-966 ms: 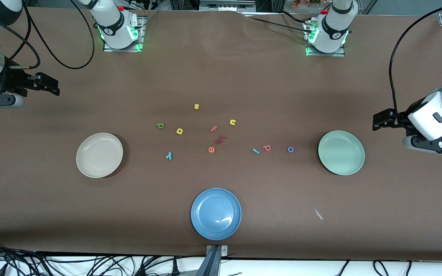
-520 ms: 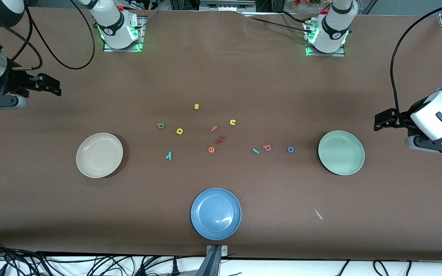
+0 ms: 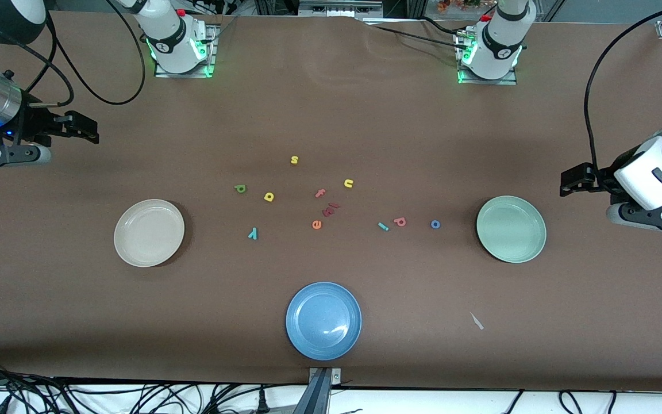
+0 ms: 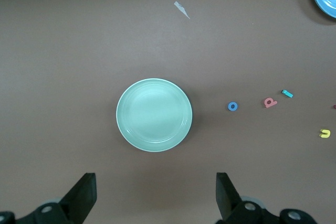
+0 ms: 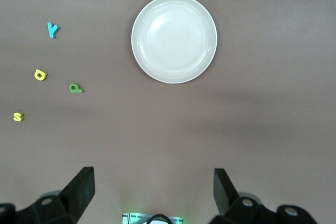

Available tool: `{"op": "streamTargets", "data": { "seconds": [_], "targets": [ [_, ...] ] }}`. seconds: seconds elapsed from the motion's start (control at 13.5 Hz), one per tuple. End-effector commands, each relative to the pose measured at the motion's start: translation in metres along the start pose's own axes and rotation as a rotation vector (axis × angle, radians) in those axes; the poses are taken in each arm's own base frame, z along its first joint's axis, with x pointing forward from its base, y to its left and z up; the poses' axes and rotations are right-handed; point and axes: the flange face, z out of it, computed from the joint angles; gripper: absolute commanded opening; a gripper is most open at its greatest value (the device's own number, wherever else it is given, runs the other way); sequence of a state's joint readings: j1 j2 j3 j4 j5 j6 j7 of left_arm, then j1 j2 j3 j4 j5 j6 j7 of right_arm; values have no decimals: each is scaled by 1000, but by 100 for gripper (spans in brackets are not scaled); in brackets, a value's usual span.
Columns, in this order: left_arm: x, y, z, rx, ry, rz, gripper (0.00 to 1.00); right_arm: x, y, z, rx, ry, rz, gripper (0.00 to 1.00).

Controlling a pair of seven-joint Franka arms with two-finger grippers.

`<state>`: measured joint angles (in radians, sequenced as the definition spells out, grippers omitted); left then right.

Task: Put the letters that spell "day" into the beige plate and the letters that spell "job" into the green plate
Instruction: 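Reach the right gripper to the yellow letter while the left gripper reaches the blue o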

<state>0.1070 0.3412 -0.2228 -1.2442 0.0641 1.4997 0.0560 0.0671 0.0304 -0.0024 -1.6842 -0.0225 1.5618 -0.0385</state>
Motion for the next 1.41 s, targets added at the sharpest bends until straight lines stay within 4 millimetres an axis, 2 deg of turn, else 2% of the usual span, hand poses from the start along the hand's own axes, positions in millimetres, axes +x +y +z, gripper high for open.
{"op": "streamTargets", "data": {
  "seconds": [0.0,0.15,0.22,0.52,0.67,0.74,0.89,1.04,1.19,1.34],
  "targets": [
    [1,-2,-3,20,8,9,100,1,-11,-7,9,-6,-28,100],
    [1,-2,-3,18,8,7,100,1,-24,-5,6,-10,-42,100],
    [1,-1,-3,16,8,7,100,1,-40,-2,2,-15,-60,100],
    [0,1,-2,8,6,-1,100,20,-81,27,61,-48,-112,100],
    [1,-4,0,-2,4,-7,100,36,-110,55,70,-61,-109,100],
    [3,-7,4,-4,-1,-5,100,45,-135,73,57,-66,-60,100],
    [4,-7,7,-7,-5,-6,100,50,-183,98,37,-38,16,100],
    [6,-6,10,-8,-11,-9,100,55,-214,128,33,-16,56,100],
    [7,-1,12,-7,-14,-32,100,55,-236,165,38,31,120,100],
    [8,1,13,-7,-18,-80,100,42,-269,205,50,83,161,100]
  ]
}}
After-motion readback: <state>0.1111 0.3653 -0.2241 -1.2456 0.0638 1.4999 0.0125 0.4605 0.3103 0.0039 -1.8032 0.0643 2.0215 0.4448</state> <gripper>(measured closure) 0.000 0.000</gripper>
